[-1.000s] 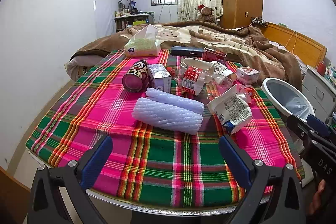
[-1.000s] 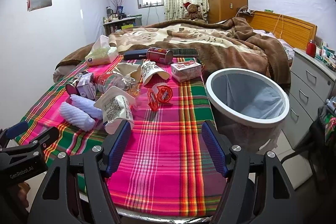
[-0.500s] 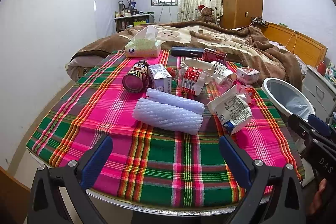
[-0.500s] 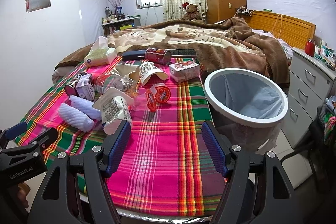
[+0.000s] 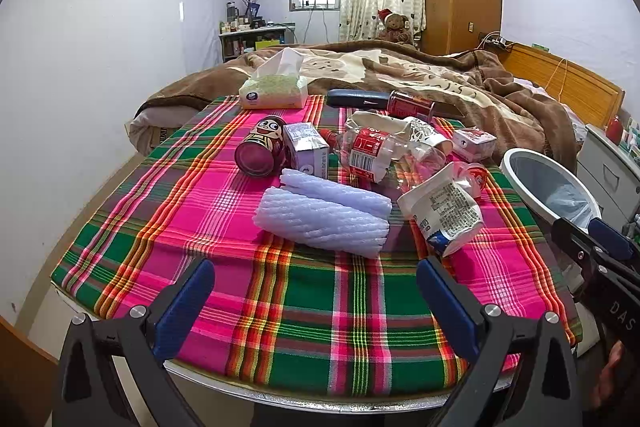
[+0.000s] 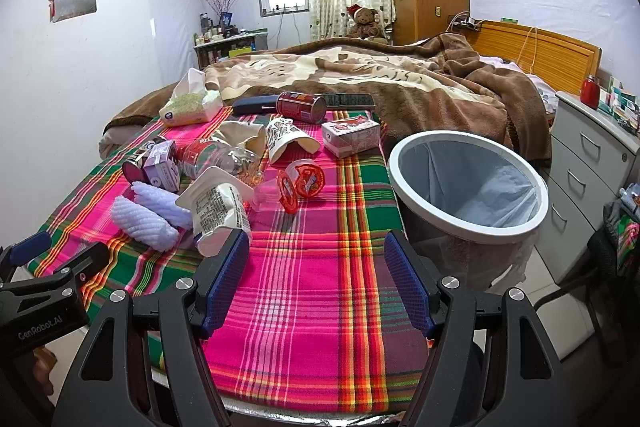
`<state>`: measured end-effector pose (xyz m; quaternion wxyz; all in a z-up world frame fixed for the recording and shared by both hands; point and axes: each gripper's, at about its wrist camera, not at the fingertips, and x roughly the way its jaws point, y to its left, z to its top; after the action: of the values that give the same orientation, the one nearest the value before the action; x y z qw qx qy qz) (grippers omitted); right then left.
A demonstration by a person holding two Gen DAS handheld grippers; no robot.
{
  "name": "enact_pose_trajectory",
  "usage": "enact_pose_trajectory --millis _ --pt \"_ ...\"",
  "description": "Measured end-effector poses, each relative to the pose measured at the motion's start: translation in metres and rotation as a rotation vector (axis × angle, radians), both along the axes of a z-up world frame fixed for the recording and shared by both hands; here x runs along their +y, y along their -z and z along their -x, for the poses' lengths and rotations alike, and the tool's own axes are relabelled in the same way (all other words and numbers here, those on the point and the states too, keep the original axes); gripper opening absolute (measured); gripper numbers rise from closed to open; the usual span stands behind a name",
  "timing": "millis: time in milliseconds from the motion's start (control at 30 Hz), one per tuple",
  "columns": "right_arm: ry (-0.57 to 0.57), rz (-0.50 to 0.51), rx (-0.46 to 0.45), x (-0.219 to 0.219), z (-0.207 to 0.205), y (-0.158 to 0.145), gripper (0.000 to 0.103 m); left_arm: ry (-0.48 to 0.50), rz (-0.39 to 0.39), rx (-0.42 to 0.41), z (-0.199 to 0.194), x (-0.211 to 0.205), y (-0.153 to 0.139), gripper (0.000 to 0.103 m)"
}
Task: Collect trash
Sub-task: 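Grasp the white foam fruit nets with the left tool while the right tool grasps the white yogurt cup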
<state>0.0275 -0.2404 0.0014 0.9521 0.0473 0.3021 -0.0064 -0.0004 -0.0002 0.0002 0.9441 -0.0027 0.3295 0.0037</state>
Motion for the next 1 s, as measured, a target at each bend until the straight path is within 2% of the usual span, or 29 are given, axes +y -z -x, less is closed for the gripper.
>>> enact_pose_trajectory --millis 200,400,533,900,1000 --pt "-0.027 -0.013 0.005 -0.001 -0.007 0.004 0.071 -0.001 0.008 0.004 -0.006 0.006 0.002 0.102" --pt "-0.069 -0.029 0.013 0.002 -0.021 0.012 0.072 0.008 0.122 0.062 -0.029 0.032 0.013 0.102" --pt "-0.113 -0.03 0.024 0.011 -0.029 0.015 0.071 -0.015 0.103 0.088 -0.042 0.041 0.019 0.102" --pt "-0.249 -0.082 0.101 0.028 -0.058 0.026 0.071 0.012 0.281 0.189 -0.083 0.057 0.033 0.102" --pt "-0.284 -0.103 0.138 0.032 -0.065 0.03 0.071 0.016 0.306 0.208 -0.094 0.056 0.035 0.102"
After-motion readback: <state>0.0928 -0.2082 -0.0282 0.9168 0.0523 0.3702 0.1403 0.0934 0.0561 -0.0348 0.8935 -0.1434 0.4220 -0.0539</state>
